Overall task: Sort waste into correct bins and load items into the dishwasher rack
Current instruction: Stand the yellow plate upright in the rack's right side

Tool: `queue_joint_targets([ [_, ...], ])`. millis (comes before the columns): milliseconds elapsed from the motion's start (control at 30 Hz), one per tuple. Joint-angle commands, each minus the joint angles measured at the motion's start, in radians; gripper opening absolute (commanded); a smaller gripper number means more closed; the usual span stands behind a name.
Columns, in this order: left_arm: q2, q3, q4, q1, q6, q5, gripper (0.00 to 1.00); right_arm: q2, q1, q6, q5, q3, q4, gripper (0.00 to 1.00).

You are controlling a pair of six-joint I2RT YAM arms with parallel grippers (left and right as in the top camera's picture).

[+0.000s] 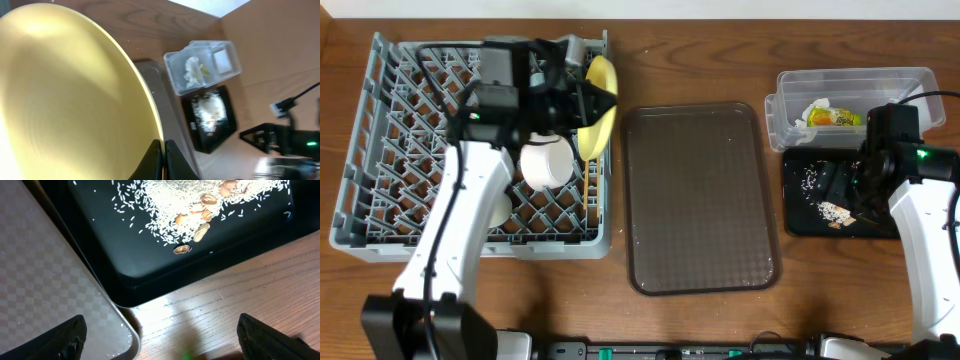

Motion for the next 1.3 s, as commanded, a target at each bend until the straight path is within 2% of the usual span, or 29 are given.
queue_joint_targets([
  [0, 0.038, 0.001, -0.001, 0.055, -0.034, 0.202, 0.06, -0.007, -0.010, -0.012, 0.006, 0.004, 0.000, 0.94],
  [200, 0.088, 0.001, -0.002, 0.097, -0.034, 0.253, 0.06, -0.007, -0.010, -0.012, 0.006, 0.004, -0.002, 0.94],
  [400, 0.097, -0.001, -0.019, 0.099, -0.030, 0.074, 0.06, -0.007, -0.010, -0.013, 0.007, 0.004, 0.000, 0.95],
  [567, 0.098, -0.004, -0.029, 0.099, -0.030, 0.046, 0.08, -0.007, -0.010, -0.020, 0.006, 0.004, 0.011, 0.96],
  [600, 0.098, -0.005, -0.029, 0.099, -0.030, 0.046, 0.17, -0.007, -0.010, -0.019, 0.004, 0.004, 0.014, 0.96],
  [667, 0.098, -0.005, -0.028, 0.099, -0.030, 0.029, 0.48, -0.007, -0.010, -0.019, -0.002, 0.004, 0.015, 0.96],
  [700, 0.098, -0.005, -0.029, 0.099, -0.030, 0.007, 0.55, -0.007, -0.010, -0.019, -0.002, 0.004, 0.014, 0.96],
  [900, 0.097, -0.005, -0.035, 0.099, -0.029, -0.055, 0.63, -0.007, -0.010, -0.019, -0.001, 0.004, 0.014, 0.96],
  [1133, 0.055, -0.004, -0.044, 0.099, 0.022, -0.113, 0.66, -0.007, -0.010, -0.025, -0.026, 0.004, 0.037, 0.99],
  [1267, -0.005, 0.000, -0.076, 0.093, 0.054, -0.266, 0.71, -0.007, -0.005, -0.171, -0.209, 0.004, 0.124, 0.99],
])
